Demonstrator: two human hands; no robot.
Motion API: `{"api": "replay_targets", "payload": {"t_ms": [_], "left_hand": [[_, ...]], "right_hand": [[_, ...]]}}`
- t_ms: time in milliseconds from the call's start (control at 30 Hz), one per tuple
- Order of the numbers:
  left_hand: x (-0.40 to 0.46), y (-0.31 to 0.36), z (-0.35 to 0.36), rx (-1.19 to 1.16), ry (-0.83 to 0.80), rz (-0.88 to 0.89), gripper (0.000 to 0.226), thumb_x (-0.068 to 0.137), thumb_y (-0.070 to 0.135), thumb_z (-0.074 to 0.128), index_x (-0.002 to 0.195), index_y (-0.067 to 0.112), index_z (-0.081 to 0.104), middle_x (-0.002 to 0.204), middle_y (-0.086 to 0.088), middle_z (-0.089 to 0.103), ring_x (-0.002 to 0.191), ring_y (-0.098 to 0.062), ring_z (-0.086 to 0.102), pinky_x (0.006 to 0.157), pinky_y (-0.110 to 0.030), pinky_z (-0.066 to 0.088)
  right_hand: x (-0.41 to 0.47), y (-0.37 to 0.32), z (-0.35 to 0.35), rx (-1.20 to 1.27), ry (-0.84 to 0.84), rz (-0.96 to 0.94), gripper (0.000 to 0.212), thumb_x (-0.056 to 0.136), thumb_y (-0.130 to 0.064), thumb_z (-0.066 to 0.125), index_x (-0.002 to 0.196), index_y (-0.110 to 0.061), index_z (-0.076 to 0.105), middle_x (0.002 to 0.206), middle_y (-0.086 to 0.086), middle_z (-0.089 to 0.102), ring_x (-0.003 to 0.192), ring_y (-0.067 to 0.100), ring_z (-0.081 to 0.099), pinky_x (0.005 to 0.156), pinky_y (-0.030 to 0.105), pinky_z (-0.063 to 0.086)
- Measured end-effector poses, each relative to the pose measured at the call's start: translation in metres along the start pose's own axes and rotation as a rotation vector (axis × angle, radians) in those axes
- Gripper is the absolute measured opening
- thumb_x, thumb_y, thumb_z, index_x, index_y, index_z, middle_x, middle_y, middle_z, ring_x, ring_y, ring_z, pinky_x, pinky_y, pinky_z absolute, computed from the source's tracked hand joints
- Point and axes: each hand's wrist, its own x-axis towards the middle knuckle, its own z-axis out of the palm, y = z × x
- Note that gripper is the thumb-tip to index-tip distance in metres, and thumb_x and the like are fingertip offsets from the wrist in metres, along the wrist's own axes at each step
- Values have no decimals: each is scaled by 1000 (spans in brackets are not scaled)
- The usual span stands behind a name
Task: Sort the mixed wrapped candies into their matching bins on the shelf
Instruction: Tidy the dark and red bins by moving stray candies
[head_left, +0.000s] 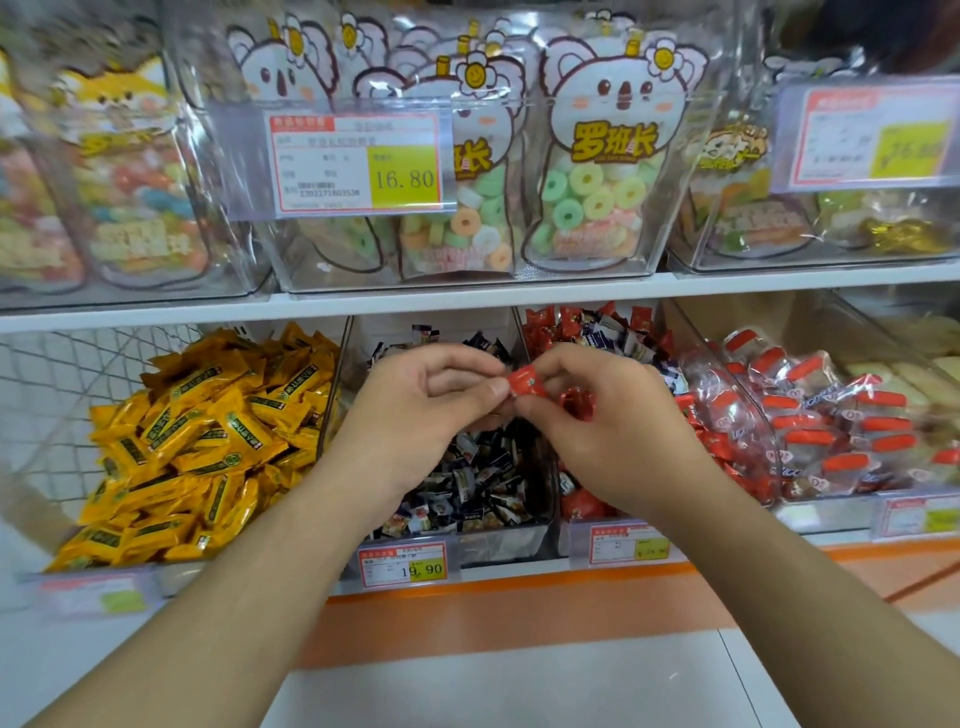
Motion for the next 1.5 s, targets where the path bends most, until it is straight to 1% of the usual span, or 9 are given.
{"api": "replay_targets", "payload": {"t_ms": [100,200,533,667,800,933,1133,1300,1500], "left_hand": [[7,-6,-6,161,51,8,15,94,10,74,107,17,74,93,-3,78,91,-16,76,81,-32,63],[12,-19,-20,544,103,69,21,94,13,72,102,33,73,99,14,73,92,1,67,87,-23,56],[-1,-18,35,798,-193,189,47,95,52,66,138,49,49,134,29,40,116,3,48,99,-21,41],[2,-22,52,887,-202,118,73,90,60,66,152,42,33,139,19,26,117,-2,45,97,-20,39],[5,-23,55,928,-191,123,57,92,60,63,144,44,44,126,19,28,109,-5,49,95,-30,51],[6,-26,54,983,-202,110,47,94,63,56,138,47,50,126,17,29,109,-5,49,96,-32,50],[4,-28,50,951,-216,130,53,95,66,53,144,50,40,139,19,32,121,-6,47,98,-32,50],[10,-28,49,927,-203,123,64,90,71,54,144,49,29,141,18,36,117,-7,52,96,-34,52],[21,-31,46,927,-195,124,69,89,75,52,145,47,24,144,12,38,119,-9,53,97,-35,52]], "right_hand": [[0,16,-21,-147,98,94,11,96,-32,70,107,-30,71,95,-13,71,86,12,66,73,21,52],[0,31,-38,-325,70,183,41,98,-28,67,139,-27,63,138,-7,64,132,16,56,108,23,37],[-13,52,-62,-272,81,305,52,95,1,54,139,-27,60,141,-5,60,119,20,62,89,25,47],[-20,60,-68,-293,21,287,49,100,-25,62,147,-33,50,147,-9,52,132,16,51,103,23,37],[-30,67,-48,-279,-219,236,71,93,-59,62,155,-52,28,159,-14,29,148,12,25,123,36,27],[-30,79,-26,-377,-251,201,79,90,-67,58,154,-59,13,168,-5,13,155,21,6,125,53,20],[-14,71,-32,-385,-298,256,82,82,-67,61,153,-56,21,167,-6,14,155,22,7,126,52,14],[14,67,-41,-280,-62,228,53,96,-41,66,146,-30,53,147,-3,51,139,17,43,112,26,33],[71,92,-17,-396,8,185,43,94,-24,69,137,-22,62,130,3,68,122,25,60,105,31,45]]}}
